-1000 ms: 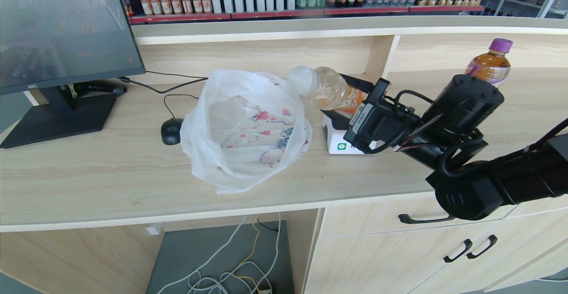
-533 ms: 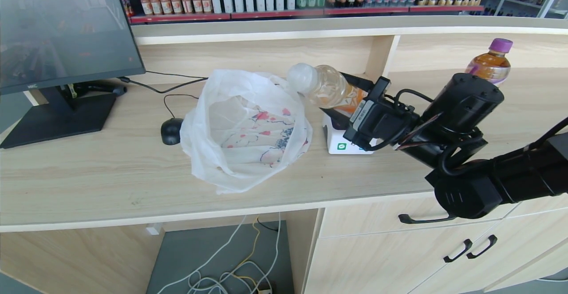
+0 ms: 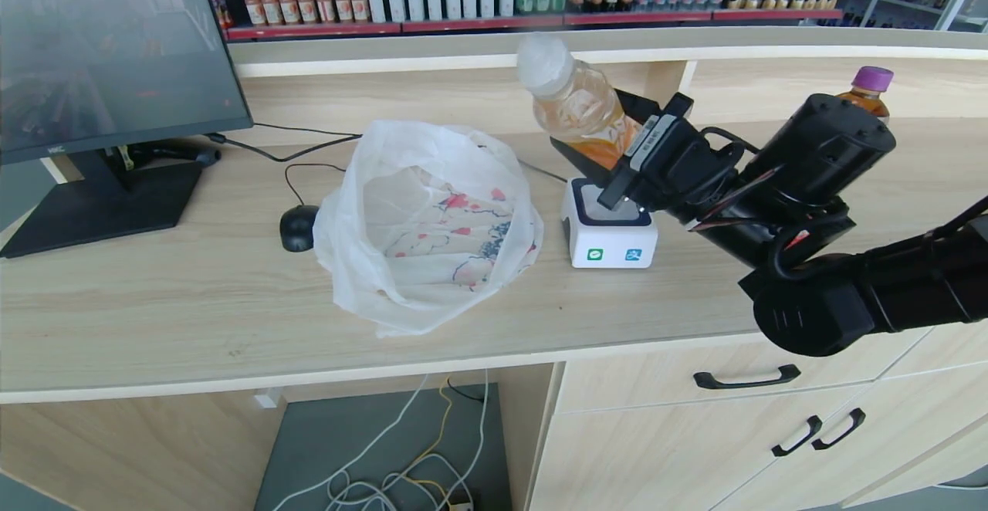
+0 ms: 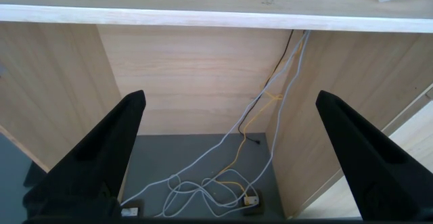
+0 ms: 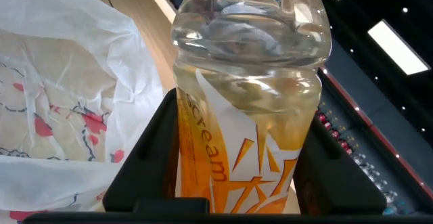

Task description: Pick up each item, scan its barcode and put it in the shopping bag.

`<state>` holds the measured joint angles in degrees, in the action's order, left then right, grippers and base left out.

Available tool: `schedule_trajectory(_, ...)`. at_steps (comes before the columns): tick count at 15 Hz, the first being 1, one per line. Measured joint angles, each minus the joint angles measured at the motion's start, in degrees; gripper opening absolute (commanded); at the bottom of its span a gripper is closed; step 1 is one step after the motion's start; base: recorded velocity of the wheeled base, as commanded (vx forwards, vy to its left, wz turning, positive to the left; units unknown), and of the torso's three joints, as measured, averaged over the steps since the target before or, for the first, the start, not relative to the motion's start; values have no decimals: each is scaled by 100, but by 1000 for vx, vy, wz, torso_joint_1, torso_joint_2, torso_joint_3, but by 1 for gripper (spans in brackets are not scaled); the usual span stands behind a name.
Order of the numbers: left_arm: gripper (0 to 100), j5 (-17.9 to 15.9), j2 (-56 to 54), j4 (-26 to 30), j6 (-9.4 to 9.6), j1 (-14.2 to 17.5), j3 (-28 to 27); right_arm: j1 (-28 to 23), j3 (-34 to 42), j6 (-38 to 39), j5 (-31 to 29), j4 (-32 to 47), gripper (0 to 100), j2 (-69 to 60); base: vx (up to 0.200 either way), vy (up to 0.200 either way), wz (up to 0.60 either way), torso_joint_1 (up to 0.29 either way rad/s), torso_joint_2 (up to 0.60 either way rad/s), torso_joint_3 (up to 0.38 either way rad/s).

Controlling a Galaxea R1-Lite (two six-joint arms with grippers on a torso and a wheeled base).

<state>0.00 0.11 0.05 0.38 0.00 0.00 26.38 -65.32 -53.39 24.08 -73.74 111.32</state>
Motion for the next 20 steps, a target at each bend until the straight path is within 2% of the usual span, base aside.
schedule_trajectory(5, 100, 0, 0, 5, 0, 0, 0, 5, -55, 842, -530, -5, 0, -265, 0, 0, 0, 0, 0, 0)
schedule_trajectory(10, 100, 0, 0, 2, 0, 0, 0, 123, -1, 1826, -1392, -32, 0, -592, 0, 0, 0, 0, 0, 0)
schedule_trajectory(16, 100, 0, 0, 2, 0, 0, 0, 562, 52, 3682, -2375, -363, 0, -916, 0, 0, 0, 0, 0, 0)
schedule_trajectory(20, 100, 0, 0, 2, -2, 0, 0, 534, 884, 4062, -2619, -188, 0, -1526, 0, 0, 0, 0, 0, 0)
